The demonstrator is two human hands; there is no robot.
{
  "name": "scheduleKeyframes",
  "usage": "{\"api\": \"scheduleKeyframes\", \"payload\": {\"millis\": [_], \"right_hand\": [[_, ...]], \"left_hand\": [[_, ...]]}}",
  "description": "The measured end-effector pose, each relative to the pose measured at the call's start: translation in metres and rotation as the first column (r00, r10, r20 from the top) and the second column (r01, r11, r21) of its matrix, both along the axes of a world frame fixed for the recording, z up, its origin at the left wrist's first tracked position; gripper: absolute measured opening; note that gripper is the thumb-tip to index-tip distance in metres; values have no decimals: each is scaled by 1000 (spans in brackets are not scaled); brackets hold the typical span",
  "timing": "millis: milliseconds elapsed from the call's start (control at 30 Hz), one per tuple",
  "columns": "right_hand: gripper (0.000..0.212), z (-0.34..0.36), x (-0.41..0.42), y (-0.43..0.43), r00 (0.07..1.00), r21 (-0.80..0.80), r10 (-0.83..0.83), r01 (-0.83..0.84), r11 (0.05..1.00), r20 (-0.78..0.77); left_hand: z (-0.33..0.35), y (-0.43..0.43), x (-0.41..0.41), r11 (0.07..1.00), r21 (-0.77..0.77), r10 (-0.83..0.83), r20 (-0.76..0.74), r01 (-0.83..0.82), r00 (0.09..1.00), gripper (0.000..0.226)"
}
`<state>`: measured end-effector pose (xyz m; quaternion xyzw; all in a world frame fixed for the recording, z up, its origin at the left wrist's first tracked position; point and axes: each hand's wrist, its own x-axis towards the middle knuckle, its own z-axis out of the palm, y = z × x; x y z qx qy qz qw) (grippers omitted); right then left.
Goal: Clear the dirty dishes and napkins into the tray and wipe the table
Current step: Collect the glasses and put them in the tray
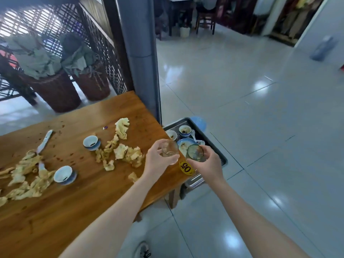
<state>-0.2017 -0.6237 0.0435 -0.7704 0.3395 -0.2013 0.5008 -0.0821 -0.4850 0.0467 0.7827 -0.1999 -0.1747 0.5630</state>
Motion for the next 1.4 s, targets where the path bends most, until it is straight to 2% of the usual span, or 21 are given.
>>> {"api": "scheduleKeyframes", "payload": {"millis": [433, 733, 967, 1167, 1400], "right_hand": [[48, -13, -34, -100, 980, 20, -196, 197, 980, -36], [50, -30, 2, -194, 968, 13, -227, 230, 973, -108], [53, -44, 50, -261, 972, 57, -191, 200, 978, -137], [54, -67, 77, -294, 978, 94, -134, 151, 984, -162], [51, -101, 93, -318, 977, 103, 26, -5, 995, -210]], "left_hand": [[-18, -119, -8, 990, -10, -144, -33, 144, 989, 55], [-46, -211, 27, 994, 29, -100, -103, 104, 990, 56], [-58, -273, 64, 994, 95, -29, -170, 45, 985, 56], [-78, -293, 76, 988, 151, -3, -180, 31, 984, 60], [-101, -296, 61, 979, 162, 157, -240, -120, 958, 53]]}}
